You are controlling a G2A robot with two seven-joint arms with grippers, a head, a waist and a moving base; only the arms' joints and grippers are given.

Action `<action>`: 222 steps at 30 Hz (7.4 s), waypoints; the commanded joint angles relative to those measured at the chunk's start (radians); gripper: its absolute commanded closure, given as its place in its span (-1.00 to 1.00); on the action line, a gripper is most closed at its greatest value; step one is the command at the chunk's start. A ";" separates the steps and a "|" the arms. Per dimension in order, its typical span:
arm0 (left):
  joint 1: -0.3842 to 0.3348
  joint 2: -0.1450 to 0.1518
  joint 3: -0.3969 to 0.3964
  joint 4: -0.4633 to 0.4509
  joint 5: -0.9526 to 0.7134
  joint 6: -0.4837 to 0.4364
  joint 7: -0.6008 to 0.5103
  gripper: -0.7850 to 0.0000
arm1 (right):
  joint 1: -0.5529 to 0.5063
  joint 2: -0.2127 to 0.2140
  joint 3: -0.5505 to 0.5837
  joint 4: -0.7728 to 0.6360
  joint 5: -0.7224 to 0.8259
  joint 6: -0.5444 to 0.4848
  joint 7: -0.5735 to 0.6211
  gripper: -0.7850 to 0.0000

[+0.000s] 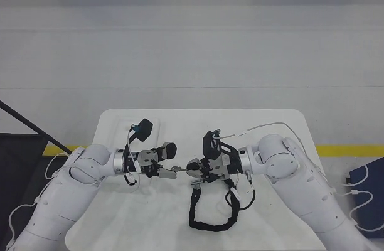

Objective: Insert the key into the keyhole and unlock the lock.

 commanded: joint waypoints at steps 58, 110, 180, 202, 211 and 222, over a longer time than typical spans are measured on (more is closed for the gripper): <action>-0.026 0.093 0.093 -0.034 -0.077 -0.013 -0.034 0.07 | -0.011 0.027 -0.029 -0.023 -0.027 0.042 -0.019 1.00; -0.053 0.139 0.164 -0.034 -0.083 -0.033 -0.014 1.00 | 0.000 0.057 -0.058 -0.044 -0.035 0.037 -0.058 1.00; 0.230 0.202 -0.288 -0.181 0.123 -0.083 0.313 1.00 | 0.060 0.047 -0.167 -0.041 -1.153 0.061 -0.463 -1.00; 0.230 0.202 -0.288 -0.181 0.123 -0.083 0.313 1.00 | 0.092 0.022 -0.244 0.079 -1.165 0.000 -0.318 -1.00; 0.230 0.202 -0.288 -0.181 0.123 -0.083 0.313 1.00 | 0.141 -0.008 -0.318 0.121 -1.144 -0.121 -0.283 0.43; 0.230 0.202 -0.288 -0.181 0.123 -0.083 0.313 1.00 | 0.156 -0.026 -0.349 0.149 -1.123 -0.147 -0.245 0.90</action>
